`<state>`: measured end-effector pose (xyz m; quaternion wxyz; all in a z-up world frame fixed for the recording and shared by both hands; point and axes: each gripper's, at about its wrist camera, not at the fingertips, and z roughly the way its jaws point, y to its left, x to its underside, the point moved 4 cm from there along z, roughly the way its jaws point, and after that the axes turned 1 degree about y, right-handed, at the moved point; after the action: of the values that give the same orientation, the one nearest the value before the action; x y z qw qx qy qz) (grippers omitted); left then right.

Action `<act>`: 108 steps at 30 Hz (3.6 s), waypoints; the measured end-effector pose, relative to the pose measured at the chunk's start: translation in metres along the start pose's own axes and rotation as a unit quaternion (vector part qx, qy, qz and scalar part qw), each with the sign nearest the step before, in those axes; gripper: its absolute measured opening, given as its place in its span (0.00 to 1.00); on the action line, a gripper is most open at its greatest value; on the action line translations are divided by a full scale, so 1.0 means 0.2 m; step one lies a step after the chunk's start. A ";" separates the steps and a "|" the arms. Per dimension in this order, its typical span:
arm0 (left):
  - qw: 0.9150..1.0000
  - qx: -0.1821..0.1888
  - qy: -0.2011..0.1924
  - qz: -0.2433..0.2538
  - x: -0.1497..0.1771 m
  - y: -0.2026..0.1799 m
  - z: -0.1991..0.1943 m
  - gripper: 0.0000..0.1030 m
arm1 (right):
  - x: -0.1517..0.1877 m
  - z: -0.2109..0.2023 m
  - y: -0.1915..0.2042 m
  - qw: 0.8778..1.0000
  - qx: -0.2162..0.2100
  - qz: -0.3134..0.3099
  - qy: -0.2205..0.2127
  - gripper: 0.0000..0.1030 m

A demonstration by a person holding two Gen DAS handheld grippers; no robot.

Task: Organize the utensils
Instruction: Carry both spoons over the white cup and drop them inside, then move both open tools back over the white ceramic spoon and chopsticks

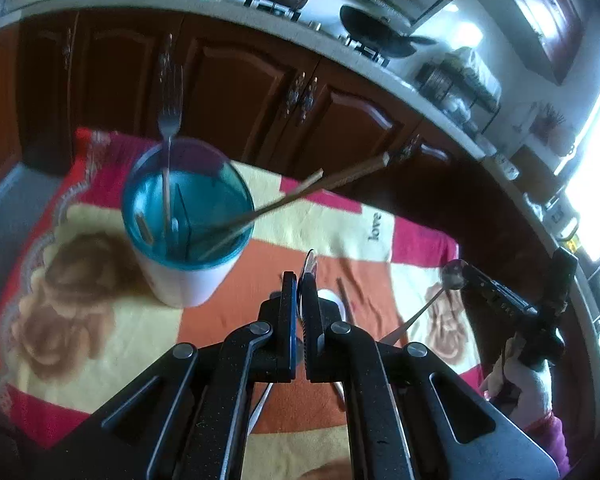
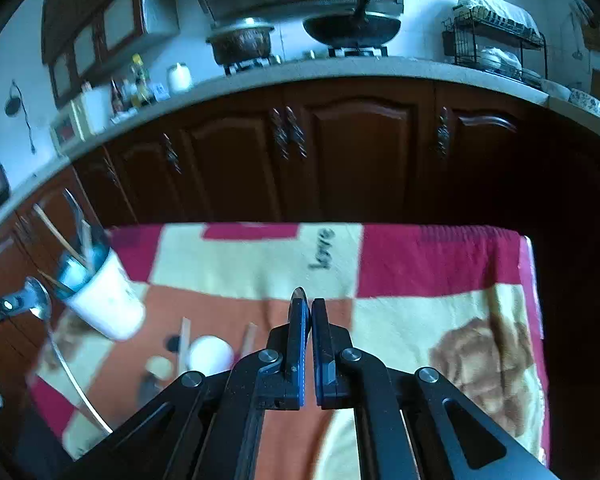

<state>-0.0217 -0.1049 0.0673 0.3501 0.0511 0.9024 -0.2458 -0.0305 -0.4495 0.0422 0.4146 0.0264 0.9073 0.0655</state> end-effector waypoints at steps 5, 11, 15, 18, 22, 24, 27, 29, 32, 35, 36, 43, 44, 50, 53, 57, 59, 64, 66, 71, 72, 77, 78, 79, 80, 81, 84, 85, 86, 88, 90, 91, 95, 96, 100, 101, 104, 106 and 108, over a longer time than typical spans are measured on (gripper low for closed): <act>1.000 -0.007 -0.029 0.010 -0.12 0.01 -0.16 0.01 | -0.13 -0.14 0.20 0.998 -0.044 -0.011 -0.034 0.02; 0.997 -0.023 -0.071 0.016 -0.28 0.06 -0.33 0.01 | -0.28 -0.26 0.49 0.994 -0.082 -0.042 -0.065 0.02; 0.993 -0.047 -0.105 0.021 -0.39 0.12 -0.41 0.01 | -0.36 -0.28 0.72 0.990 -0.095 -0.067 -0.081 0.02; 0.989 -0.072 -0.125 0.023 -0.48 0.18 -0.43 0.01 | -0.41 -0.27 0.87 0.988 -0.096 -0.084 -0.092 0.02; 0.984 -0.099 -0.143 0.032 -0.54 0.25 -0.42 0.01 | -0.47 -0.20 1.08 0.985 -0.085 -0.115 -0.101 0.02; 0.982 -0.111 -0.149 0.034 -0.57 0.28 -0.40 0.01 | -0.50 -0.16 1.16 0.983 -0.064 -0.133 -0.105 0.02; 0.980 -0.126 -0.154 0.032 -0.60 0.34 -0.36 0.01 | -0.52 -0.09 1.25 0.980 -0.025 -0.162 -0.116 0.02; 0.978 -0.135 -0.157 0.032 -0.61 0.38 -0.34 0.01 | -0.53 -0.02 1.30 0.978 -0.003 -0.173 -0.118 0.02; 0.975 -0.149 -0.160 0.032 -0.64 0.42 -0.30 0.01 | -0.53 0.08 1.32 0.978 0.015 -0.172 -0.115 0.02; 0.971 -0.168 -0.165 0.042 -0.65 0.44 -0.26 0.01 | -0.51 0.18 1.35 0.977 0.038 -0.179 -0.113 0.02; 0.969 -0.176 -0.165 0.047 -0.65 0.46 -0.24 0.01 | -0.51 0.22 1.36 0.976 0.046 -0.183 -0.112 0.02; 0.966 -0.201 -0.147 0.068 -0.60 0.50 -0.09 0.01 | -0.44 0.40 1.40 0.974 0.056 -0.200 -0.085 0.02; 0.967 -0.202 -0.141 0.071 -0.59 0.51 -0.07 0.01 | -0.42 0.43 1.41 0.975 0.053 -0.202 -0.077 0.02; 0.971 -0.202 -0.105 0.073 -0.50 0.52 0.07 0.01 | -0.35 0.55 1.41 0.977 0.031 -0.208 -0.032 0.02; 0.973 -0.201 -0.092 0.071 -0.47 0.51 0.12 0.01 | -0.35 0.57 1.43 0.975 0.024 -0.221 -0.018 0.02; 0.975 -0.197 -0.083 0.063 -0.46 0.51 0.14 0.02 | -0.35 0.57 1.42 0.975 -0.022 -0.220 0.006 0.02; 0.978 -0.189 -0.074 0.053 -0.46 0.51 0.14 0.02 | -0.35 0.56 1.41 0.976 -0.044 -0.211 0.013 0.06; 0.981 -0.177 -0.067 0.044 -0.46 0.50 0.11 0.13 | -0.37 0.49 1.39 0.979 -0.077 -0.189 0.010 0.35; 0.983 -0.171 -0.064 0.038 -0.46 0.50 0.09 0.22 | -0.37 0.45 1.39 0.979 -0.087 -0.182 0.006 0.35; 0.985 -0.158 -0.068 0.027 -0.46 0.48 0.00 0.37 | -0.39 0.32 1.37 0.981 -0.095 -0.170 -0.013 0.37; 0.985 -0.157 -0.068 0.026 -0.45 0.47 -0.01 0.38 | -0.39 0.29 1.37 0.981 -0.097 -0.168 -0.018 0.38; 0.985 -0.153 -0.078 0.035 -0.42 0.41 -0.11 0.41 | -0.40 0.16 1.35 0.981 -0.098 -0.162 -0.040 0.39; 0.984 -0.152 -0.080 0.038 -0.41 0.39 -0.13 0.41 | -0.40 0.12 1.34 0.981 -0.097 -0.160 -0.044 0.39; 0.984 -0.153 -0.081 0.040 -0.40 0.37 -0.15 0.41 | -0.40 0.10 1.33 0.982 -0.097 -0.158 -0.047 0.39; 0.984 -0.153 -0.083 0.044 -0.39 0.35 -0.16 0.41 | -0.40 0.08 1.33 0.982 -0.097 -0.156 -0.050 0.39; 0.983 -0.153 -0.085 0.047 -0.38 0.34 -0.17 0.41 | -0.40 0.05 1.31 0.982 -0.095 -0.154 -0.054 0.39; 0.982 -0.153 -0.088 0.063 -0.34 0.27 -0.21 0.41 | -0.40 -0.02 1.28 0.983 -0.089 -0.147 -0.061 0.41; 0.982 -0.154 -0.089 0.067 -0.33 0.25 -0.22 0.41 | -0.40 -0.03 1.27 0.984 -0.087 -0.145 -0.061 0.41; 0.981 -0.153 -0.092 0.073 -0.31 0.23 -0.23 0.42 | -0.39 -0.05 1.26 0.984 -0.085 -0.143 -0.062 0.41; 0.980 -0.152 -0.095 0.081 -0.29 0.19 -0.25 0.42 | -0.37 -0.09 1.23 0.985 -0.082 -0.138 -0.064 0.41; 0.980 -0.153 -0.097 0.087 -0.27 0.15 -0.27 0.42 | -0.35 -0.13 1.20 0.986 -0.077 -0.135 -0.067 0.41; 0.979 -0.152 -0.098 0.090 -0.26 0.13 -0.28 0.42 | -0.35 -0.15 1.19 0.986 -0.074 -0.134 -0.067 0.41; 0.978 -0.152 -0.100 0.102 -0.23 0.07 -0.30 0.42 | -0.30 -0.20 1.13 0.988 -0.066 -0.128 -0.064 0.41; 0.978 -0.152 -0.100 0.106 -0.21 0.06 -0.30 0.42 | -0.29 -0.22 1.11 0.988 -0.063 -0.126 -0.065 0.41; 0.977 -0.147 -0.097 0.117 -0.17 0.00 -0.31 0.42 | -0.24 -0.25 1.05 0.990 -0.057 -0.116 -0.061 0.42; 0.977 -0.146 -0.097 0.120 -0.16 -0.02 -0.30 0.42 | -0.23 -0.26 1.04 0.990 -0.055 -0.114 -0.060 0.42; 0.977 -0.142 -0.093 0.127 -0.12 -0.05 -0.30 0.42 | -0.19 -0.27 1.00 0.991 -0.050 -0.111 -0.056 0.42; 0.978 -0.137 -0.089 0.131 -0.10 -0.08 -0.28 0.42 | -0.17 -0.28 0.98 0.992 -0.048 -0.108 -0.053 0.42; 0.978 -0.133 -0.085 0.135 -0.07 -0.10 -0.27 0.42 | -0.15 -0.28 0.95 0.992 -0.044 -0.104 -0.049 0.42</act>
<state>-0.0488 -0.0945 0.1193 0.4588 0.1044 0.8790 -0.0780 -0.0551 -0.2705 0.1271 0.4643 -0.0836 0.8797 0.0605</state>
